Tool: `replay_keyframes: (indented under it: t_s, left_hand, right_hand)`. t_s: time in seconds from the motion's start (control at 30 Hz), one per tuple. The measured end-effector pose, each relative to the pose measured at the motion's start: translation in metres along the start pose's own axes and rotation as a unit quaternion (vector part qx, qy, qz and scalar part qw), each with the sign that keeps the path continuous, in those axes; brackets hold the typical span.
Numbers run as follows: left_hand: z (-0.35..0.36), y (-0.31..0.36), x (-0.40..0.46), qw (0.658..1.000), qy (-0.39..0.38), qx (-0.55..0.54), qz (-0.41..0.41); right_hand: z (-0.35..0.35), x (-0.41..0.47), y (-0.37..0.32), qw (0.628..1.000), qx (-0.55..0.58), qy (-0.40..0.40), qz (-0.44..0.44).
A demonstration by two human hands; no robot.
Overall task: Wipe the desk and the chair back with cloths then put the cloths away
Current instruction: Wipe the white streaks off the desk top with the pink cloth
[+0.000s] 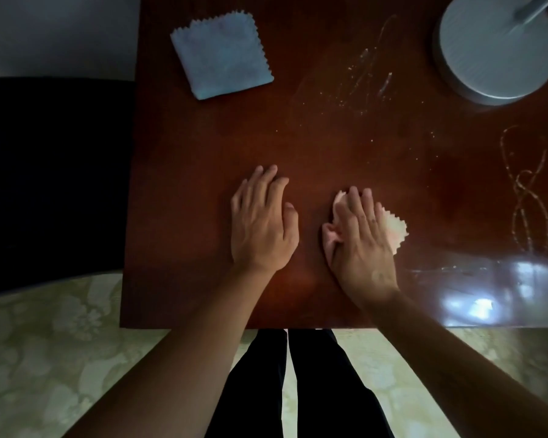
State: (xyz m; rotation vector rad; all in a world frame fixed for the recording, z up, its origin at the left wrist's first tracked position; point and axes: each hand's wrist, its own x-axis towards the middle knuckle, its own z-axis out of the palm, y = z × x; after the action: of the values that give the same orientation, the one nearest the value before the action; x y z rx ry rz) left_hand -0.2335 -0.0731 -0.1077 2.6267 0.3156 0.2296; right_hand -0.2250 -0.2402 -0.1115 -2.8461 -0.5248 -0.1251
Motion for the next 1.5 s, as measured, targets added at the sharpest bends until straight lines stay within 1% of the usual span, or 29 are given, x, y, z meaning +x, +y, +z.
replay_keyframes:
  t_s: [0.07, 0.2, 0.27, 0.3, 0.33, 0.4, 0.5, 0.57, 0.6, 0.63, 0.73, 0.8, 0.87, 0.97, 1.0, 1.03, 1.1, 1.13, 1.17, 1.2, 1.23, 1.3, 1.37, 1.43, 1.5]
  left_hand:
    - [0.0, 0.001, 0.0, 1.0, -0.005, 0.003, 0.003]
    - [-0.002, 0.002, 0.001, 1.0, -0.005, 0.002, -0.004]
    - [-0.002, 0.001, 0.0, 1.0, -0.01, 0.006, -0.006]
    - [-0.002, 0.001, 0.0, 1.0, -0.012, 0.003, -0.005]
    - [-0.002, 0.001, 0.001, 1.0, -0.012, 0.001, -0.004]
    - [-0.002, 0.001, 0.001, 1.0, -0.012, 0.006, -0.001]
    - [-0.002, 0.002, -0.001, 1.0, -0.02, 0.018, 0.0]
    - [-0.002, 0.003, -0.001, 0.999, -0.023, 0.026, -0.003]
    - [-0.002, 0.003, 0.0, 0.999, -0.022, 0.029, -0.004]
    - [-0.002, 0.003, 0.001, 0.999, -0.02, 0.03, -0.004]
    - [-0.003, 0.004, 0.0, 1.0, -0.022, 0.023, -0.002]
    - [-0.004, 0.002, 0.0, 0.999, -0.031, 0.028, -0.001]
    - [-0.004, 0.003, 0.0, 0.999, -0.038, 0.036, -0.007]
    - [-0.005, 0.006, 0.001, 0.997, -0.057, 0.053, -0.011]
    - [-0.005, 0.006, 0.001, 0.997, -0.057, 0.054, -0.01]
    - [-0.005, 0.006, 0.001, 0.997, -0.053, 0.051, -0.008]
    - [-0.004, 0.007, 0.001, 0.998, -0.041, 0.04, -0.007]
    - [-0.004, 0.006, 0.0, 0.999, -0.038, 0.034, -0.009]
    - [-0.004, 0.006, 0.0, 0.999, -0.033, 0.027, -0.012]
    - [-0.004, 0.004, 0.0, 0.999, -0.029, 0.02, -0.012]
    - [-0.004, 0.004, 0.0, 1.0, -0.026, 0.013, -0.009]
    - [-0.004, 0.003, 0.0, 1.0, -0.025, 0.007, -0.007]
    - [-0.004, 0.004, 0.0, 1.0, -0.025, 0.009, -0.009]
    - [-0.003, 0.004, -0.001, 0.999, -0.031, 0.019, -0.013]
    - [-0.001, 0.004, 0.001, 0.999, -0.032, 0.033, -0.018]
  right_hand:
    - [-0.001, -0.011, -0.008, 1.0, 0.005, 0.002, 0.0]
    - [-0.005, -0.071, -0.037, 0.994, 0.032, -0.03, -0.103]
    - [-0.004, -0.069, -0.03, 0.99, 0.038, -0.034, -0.134]
    - [-0.004, -0.061, -0.025, 0.989, 0.035, -0.034, -0.136]
    - [-0.004, -0.051, -0.019, 0.99, 0.037, -0.037, -0.132]
    - [-0.002, -0.021, -0.003, 0.995, 0.046, -0.009, -0.092]
    - [-0.003, 0.032, 0.032, 0.997, 0.05, 0.035, 0.042]
    - [-0.002, 0.051, 0.04, 0.994, 0.054, 0.023, 0.091]
    - [-0.002, 0.047, 0.036, 0.995, 0.049, 0.021, 0.086]
    - [-0.004, 0.036, 0.029, 0.997, 0.048, 0.022, 0.062]
    - [-0.017, -0.009, 0.013, 0.997, 0.064, 0.01, -0.037]
    - [-0.021, -0.006, 0.023, 0.996, 0.068, 0.019, -0.047]
    - [-0.022, 0.016, 0.043, 0.998, 0.062, 0.019, 0.019]
    - [-0.019, 0.088, 0.068, 0.99, 0.071, 0.021, 0.123]
    - [-0.016, 0.111, 0.065, 0.987, 0.075, 0.019, 0.14]
    - [-0.012, 0.128, 0.053, 0.988, 0.073, 0.017, 0.138]
    - [0.001, 0.134, 0.016, 0.993, 0.06, 0.031, 0.096]
    - [0.007, 0.121, -0.004, 0.997, 0.051, 0.035, 0.051]
    - [0.011, 0.101, -0.022, 0.998, 0.05, 0.024, -0.004]
    - [0.012, 0.077, -0.033, 0.997, 0.059, -0.007, -0.054]
    - [0.009, 0.056, -0.037, 0.993, 0.07, -0.031, -0.09]
    - [0.004, 0.038, -0.021, 0.99, 0.086, -0.025, -0.113]
    - [-0.004, 0.042, 0.008, 0.995, 0.078, -0.009, -0.069]
    - [-0.011, 0.055, 0.044, 0.998, 0.062, -0.014, -0.008]
    - [-0.019, 0.079, 0.077, 0.998, 0.053, -0.015, 0.029]
